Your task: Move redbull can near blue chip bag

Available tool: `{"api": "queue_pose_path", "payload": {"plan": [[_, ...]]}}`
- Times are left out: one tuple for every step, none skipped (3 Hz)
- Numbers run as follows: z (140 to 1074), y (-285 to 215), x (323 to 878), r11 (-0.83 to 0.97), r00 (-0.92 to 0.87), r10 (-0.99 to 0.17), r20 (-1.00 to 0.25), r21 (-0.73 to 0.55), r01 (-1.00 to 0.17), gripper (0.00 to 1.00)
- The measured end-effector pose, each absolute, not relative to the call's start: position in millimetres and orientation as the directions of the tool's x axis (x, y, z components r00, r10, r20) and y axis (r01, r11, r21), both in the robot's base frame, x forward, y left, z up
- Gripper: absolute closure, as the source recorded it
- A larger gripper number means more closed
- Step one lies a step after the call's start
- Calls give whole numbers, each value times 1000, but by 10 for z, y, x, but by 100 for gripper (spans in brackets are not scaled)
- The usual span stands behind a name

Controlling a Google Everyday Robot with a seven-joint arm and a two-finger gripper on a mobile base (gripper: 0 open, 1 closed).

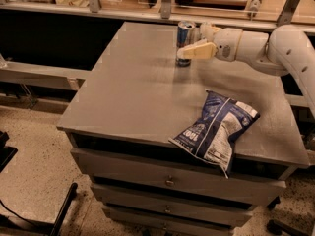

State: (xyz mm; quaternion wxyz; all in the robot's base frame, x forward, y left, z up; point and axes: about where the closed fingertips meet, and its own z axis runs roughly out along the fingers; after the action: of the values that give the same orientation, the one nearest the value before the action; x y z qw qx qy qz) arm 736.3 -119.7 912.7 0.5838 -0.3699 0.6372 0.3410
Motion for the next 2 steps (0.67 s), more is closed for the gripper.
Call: {"api": "queue_pose_path", "payload": {"plan": [[9147,-1108,7417,486,0,-78,-997,-37,-873,18],[9145,-1076,7417,482,0,-78,-997,-37,-875,41]]}}
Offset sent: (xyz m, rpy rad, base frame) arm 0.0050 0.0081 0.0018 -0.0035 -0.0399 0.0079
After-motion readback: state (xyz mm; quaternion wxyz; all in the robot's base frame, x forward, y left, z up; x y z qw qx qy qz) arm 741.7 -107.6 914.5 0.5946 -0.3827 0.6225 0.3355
